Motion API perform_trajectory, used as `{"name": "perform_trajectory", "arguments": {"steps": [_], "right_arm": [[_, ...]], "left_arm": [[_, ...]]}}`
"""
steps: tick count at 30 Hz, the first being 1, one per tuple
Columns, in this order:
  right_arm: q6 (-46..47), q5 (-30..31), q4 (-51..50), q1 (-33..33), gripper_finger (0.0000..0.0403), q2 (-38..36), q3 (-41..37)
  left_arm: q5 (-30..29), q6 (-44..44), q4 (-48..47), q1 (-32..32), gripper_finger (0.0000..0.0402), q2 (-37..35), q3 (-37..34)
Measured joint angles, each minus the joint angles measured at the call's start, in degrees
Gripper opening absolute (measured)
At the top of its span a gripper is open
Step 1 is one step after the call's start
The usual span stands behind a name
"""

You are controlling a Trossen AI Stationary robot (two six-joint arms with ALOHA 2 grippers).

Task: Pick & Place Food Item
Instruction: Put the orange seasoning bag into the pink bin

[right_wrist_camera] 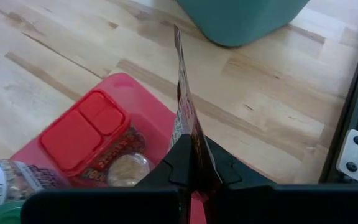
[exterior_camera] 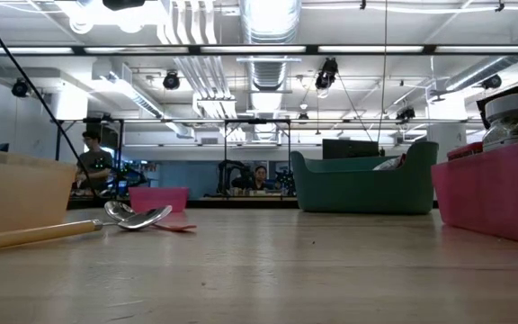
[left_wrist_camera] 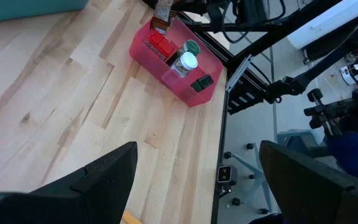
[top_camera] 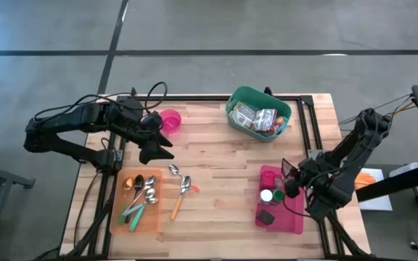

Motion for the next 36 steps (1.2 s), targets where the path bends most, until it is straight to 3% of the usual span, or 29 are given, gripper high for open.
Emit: {"name": "perform_trajectory", "arguments": {"steps": [11,36], "right_arm": [[-1.36,0.29,9.53,0.00,0.0008,0.06,-6.79],[-1.81,-1.56,13.33,-0.02,0.0008,7.74,-4.40]], "left_arm": [[0.04,-1.67,-0.02,0.00,0.0341,0.00,0.00],[1.18,-3.59,0.00,0.00,0.0341,0.00,0.00]]}}
